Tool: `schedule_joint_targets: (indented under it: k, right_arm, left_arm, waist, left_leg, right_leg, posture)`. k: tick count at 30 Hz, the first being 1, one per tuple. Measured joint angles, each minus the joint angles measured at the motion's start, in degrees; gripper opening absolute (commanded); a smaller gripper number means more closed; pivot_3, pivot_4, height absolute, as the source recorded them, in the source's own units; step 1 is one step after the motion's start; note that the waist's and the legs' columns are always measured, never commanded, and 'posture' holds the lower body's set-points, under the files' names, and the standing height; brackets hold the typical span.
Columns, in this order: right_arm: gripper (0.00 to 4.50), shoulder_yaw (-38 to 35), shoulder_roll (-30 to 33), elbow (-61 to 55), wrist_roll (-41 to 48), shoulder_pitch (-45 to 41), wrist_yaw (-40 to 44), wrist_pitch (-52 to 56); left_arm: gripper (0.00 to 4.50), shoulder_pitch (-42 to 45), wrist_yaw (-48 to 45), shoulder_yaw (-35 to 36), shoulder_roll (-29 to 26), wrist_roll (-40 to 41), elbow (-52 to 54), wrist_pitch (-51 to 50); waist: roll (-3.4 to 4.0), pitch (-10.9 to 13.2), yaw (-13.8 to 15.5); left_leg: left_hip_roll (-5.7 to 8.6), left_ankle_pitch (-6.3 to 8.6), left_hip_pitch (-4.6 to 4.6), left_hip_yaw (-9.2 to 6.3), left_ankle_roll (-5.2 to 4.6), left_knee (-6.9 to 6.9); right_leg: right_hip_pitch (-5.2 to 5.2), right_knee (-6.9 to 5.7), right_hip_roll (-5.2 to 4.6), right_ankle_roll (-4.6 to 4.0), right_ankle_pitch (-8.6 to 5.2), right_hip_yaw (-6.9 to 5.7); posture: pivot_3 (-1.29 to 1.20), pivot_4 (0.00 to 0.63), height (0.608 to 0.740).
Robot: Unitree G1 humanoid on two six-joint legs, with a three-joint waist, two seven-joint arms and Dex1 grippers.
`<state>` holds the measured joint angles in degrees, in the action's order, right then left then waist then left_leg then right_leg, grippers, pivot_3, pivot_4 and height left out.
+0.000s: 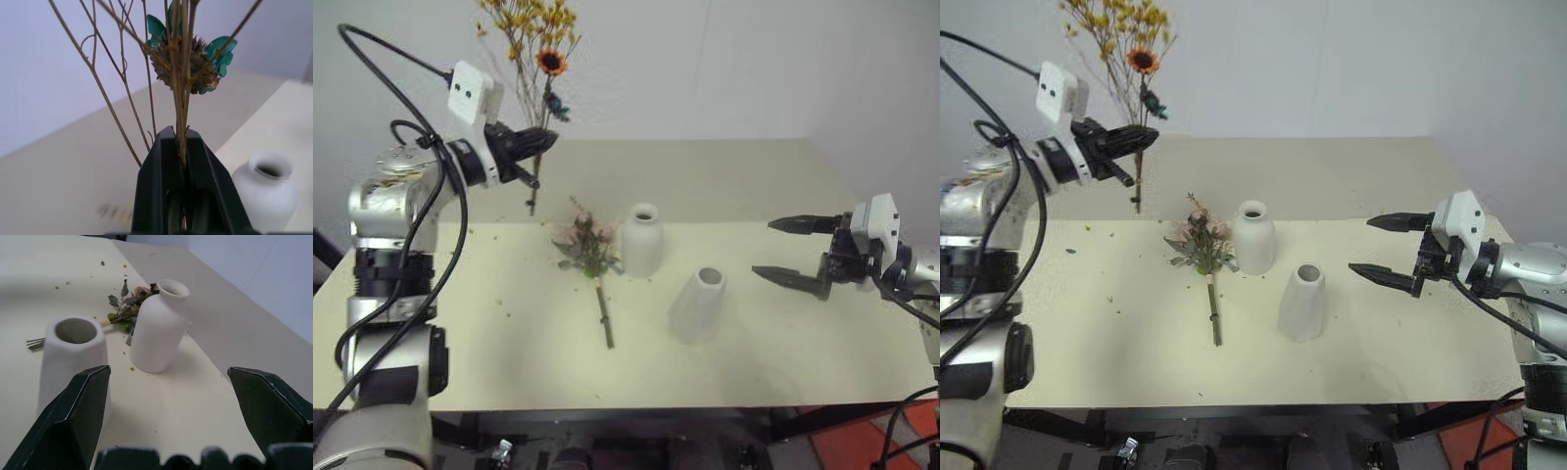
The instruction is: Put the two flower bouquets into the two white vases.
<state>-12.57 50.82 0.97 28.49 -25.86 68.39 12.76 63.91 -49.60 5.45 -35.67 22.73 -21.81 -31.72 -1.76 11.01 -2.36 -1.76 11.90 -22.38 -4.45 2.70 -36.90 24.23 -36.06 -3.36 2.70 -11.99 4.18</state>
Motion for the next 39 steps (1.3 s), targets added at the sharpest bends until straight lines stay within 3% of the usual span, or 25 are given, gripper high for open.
schedule_joint_targets:
  k: [12, 39]
  right_arm:
    - [4.5, 0.77, -1.78, -3.36, -0.14, -0.46, -5.39, 4.11]
    - [4.5, -1.6, -2.18, -8.48, 2.06, 5.21, -9.76, 4.22]
  left_arm:
    - [0.02, 11.02, -6.94, 2.54, 14.95, 1.87, -20.94, 15.94]
    - [0.02, 13.29, -9.88, 2.49, 23.73, -2.41, -35.93, 24.8]
  waist:
    - [-0.01, 0.01, -0.5]
    - [-0.03, 0.02, -0.28]
  left_leg:
    - [0.04, 0.0, 0.02, -0.01, 0.0, -0.02]
    - [0.06, 0.0, -0.01, -0.02, 0.0, -0.03]
  right_leg:
    - [0.02, -0.04, 0.0, 0.1, -0.01, 0.03]
    - [0.01, -0.01, -0.01, 0.15, -0.02, 0.03]
  posture:
    - [0.0, 0.15, 0.74]
    - [0.0, 0.15, 0.74]
